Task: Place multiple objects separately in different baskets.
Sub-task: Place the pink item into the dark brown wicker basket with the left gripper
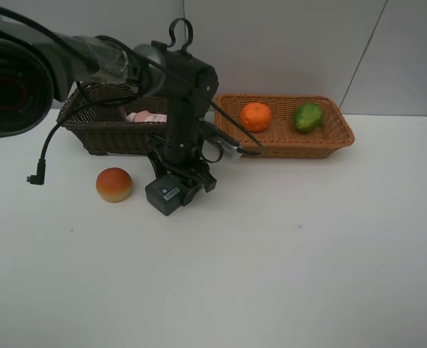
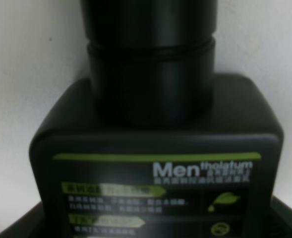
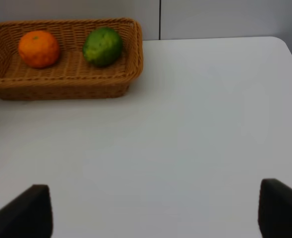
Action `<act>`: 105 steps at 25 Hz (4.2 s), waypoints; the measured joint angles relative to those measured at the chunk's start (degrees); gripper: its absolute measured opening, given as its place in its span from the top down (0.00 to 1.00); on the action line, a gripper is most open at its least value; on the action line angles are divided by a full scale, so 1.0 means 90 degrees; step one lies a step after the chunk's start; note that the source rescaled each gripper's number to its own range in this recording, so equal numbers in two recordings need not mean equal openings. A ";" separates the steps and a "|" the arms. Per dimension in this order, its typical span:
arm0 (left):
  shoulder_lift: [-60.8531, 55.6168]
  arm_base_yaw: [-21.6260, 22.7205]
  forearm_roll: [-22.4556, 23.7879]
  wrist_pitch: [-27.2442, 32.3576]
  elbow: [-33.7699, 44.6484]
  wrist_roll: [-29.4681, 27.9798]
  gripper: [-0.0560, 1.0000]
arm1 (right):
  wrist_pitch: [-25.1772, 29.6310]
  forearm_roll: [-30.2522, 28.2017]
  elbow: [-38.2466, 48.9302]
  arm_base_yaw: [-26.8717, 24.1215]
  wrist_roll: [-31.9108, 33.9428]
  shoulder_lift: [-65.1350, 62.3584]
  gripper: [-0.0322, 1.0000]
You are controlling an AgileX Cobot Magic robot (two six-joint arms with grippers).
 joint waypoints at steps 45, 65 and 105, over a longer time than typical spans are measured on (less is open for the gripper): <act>-0.1583 -0.0083 -0.0241 -0.0252 -0.0834 0.0022 0.17 | 0.0000 0.0000 0.0000 0.0000 0.0000 0.0000 0.20; -0.1297 0.1683 -0.0378 -0.1302 -0.1201 0.0022 0.17 | 0.0000 0.0000 0.0000 0.0000 0.0000 0.0000 0.20; -0.0444 0.1766 -0.0331 -0.2713 -0.1201 0.0782 0.00 | 0.0000 0.0000 0.0000 0.0000 0.0000 0.0000 0.20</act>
